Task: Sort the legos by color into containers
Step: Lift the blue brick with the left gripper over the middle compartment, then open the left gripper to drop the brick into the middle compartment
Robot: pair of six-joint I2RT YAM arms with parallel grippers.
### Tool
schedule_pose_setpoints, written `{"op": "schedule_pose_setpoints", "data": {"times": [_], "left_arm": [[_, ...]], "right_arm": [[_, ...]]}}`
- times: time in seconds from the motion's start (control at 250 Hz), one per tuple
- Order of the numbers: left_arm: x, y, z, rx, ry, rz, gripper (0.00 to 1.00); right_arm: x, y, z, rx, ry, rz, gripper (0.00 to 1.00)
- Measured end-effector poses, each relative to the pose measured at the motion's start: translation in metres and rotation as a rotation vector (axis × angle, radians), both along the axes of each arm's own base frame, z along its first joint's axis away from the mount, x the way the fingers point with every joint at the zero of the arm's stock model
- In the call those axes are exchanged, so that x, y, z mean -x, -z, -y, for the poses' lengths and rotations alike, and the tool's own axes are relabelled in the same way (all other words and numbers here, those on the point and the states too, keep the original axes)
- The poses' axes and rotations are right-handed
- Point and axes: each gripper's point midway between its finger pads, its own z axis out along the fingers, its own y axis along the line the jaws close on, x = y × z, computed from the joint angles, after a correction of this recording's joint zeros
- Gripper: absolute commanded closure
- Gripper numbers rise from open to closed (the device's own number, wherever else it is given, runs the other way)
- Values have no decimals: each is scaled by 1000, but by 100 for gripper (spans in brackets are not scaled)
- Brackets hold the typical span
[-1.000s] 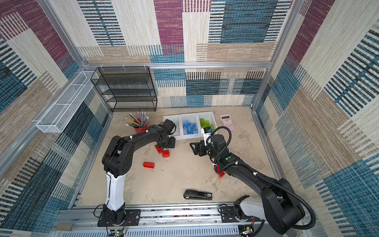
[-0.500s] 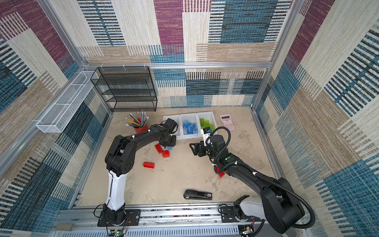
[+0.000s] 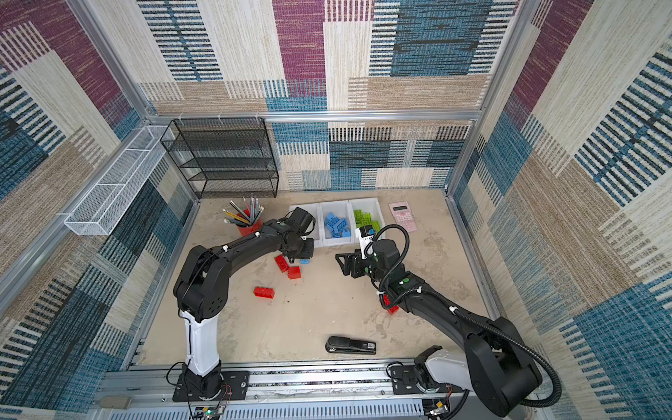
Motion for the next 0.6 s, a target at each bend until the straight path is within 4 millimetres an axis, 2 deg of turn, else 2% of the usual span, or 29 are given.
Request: {"op": "schedule_pose_setpoints", "data": {"times": [0.152,0.296,0.448,0.6], "left_arm": [[-6,-36,23,56,40,59,77],[-25,-67,44,117,71,121,77],[-51,-75,68,162,97,154,77],[-76,-78,92,207,127,183,78]], "right_arm": [[7,-8,3,-12,-2,23,18],[16,-20,8,-26,2,62,17],[23,-27,15,-19,15,78,17],[28,-17,20,8,20,43,17]]}}
